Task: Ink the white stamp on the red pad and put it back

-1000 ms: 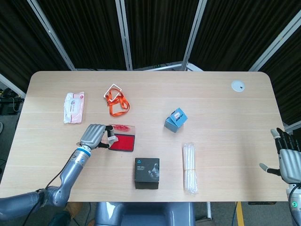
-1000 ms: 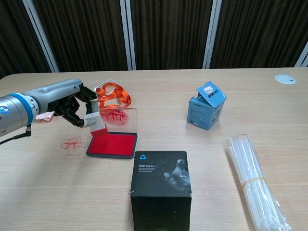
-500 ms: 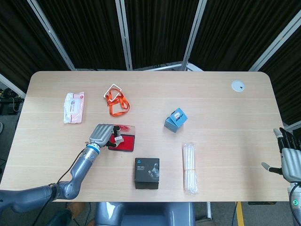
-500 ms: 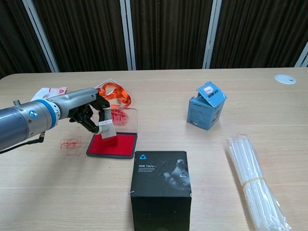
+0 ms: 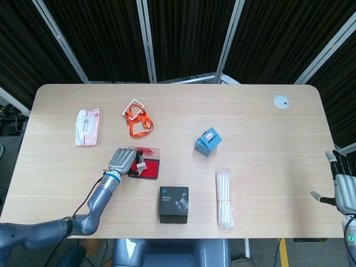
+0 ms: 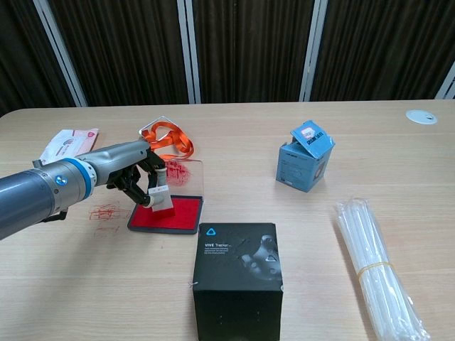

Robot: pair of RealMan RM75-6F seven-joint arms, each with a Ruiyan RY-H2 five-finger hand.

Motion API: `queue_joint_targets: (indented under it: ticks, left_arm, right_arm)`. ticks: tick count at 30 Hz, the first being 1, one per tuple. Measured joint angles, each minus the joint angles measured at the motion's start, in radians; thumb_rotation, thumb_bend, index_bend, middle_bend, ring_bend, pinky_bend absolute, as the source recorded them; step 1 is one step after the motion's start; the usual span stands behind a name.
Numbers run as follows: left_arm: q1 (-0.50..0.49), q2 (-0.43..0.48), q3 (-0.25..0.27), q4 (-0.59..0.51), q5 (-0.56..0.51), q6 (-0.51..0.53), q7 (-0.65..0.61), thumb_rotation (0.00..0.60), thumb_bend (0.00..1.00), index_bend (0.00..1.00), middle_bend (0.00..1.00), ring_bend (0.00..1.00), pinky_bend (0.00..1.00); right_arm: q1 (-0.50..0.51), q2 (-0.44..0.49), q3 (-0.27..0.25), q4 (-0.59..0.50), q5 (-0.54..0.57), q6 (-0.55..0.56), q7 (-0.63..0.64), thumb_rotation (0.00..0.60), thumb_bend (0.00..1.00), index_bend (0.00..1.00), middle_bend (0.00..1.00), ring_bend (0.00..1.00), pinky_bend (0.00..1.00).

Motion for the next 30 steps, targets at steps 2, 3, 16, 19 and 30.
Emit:
queue_joint_targets:
  ticks: [2,3,16,19,30]
  left_arm:
    - [0.0,-0.008,0.005,0.011,0.004,0.0,-0.005,0.6,0.33,0.57,0.56,0.82,0.86]
    - [0.0,-0.011,0.006,0.015,0.006,-0.001,-0.008,0.6,0.33,0.57,0.56,0.82,0.86]
    - [0.003,-0.02,0.012,0.027,0.017,0.001,-0.024,0.6,0.33,0.57,0.56,0.82,0.86]
    - [0.005,-0.015,0.01,0.019,0.02,0.004,-0.032,0.6,0.33,0.57,0.57,0.82,0.86]
    - [0.024,0.077,-0.018,-0.094,0.043,0.045,-0.066,0.6,0.33,0.57,0.57,0.82,0.86]
  right_arm:
    - [0.0,0.0,0.0,0.0,0.001,-0.001,0.001,0.6,0.0,0.0,0.0,0.0,0.0]
    - [0.0,0.0,0.0,0.0,0.001,-0.001,0.001,0.6,0.0,0.0,0.0,0.0,0.0]
    - [0.0,0.003,0.0,-0.002,0.001,-0.002,0.007,0.6,0.0,0.0,0.0,0.0,0.0]
    - [0.0,0.004,0.0,-0.002,0.0,-0.002,0.007,0.6,0.0,0.0,0.0,0.0,0.0]
    - [-0.002,0.004,-0.003,-0.006,-0.007,0.003,0.007,0.6,0.0,0.0,0.0,0.0,0.0]
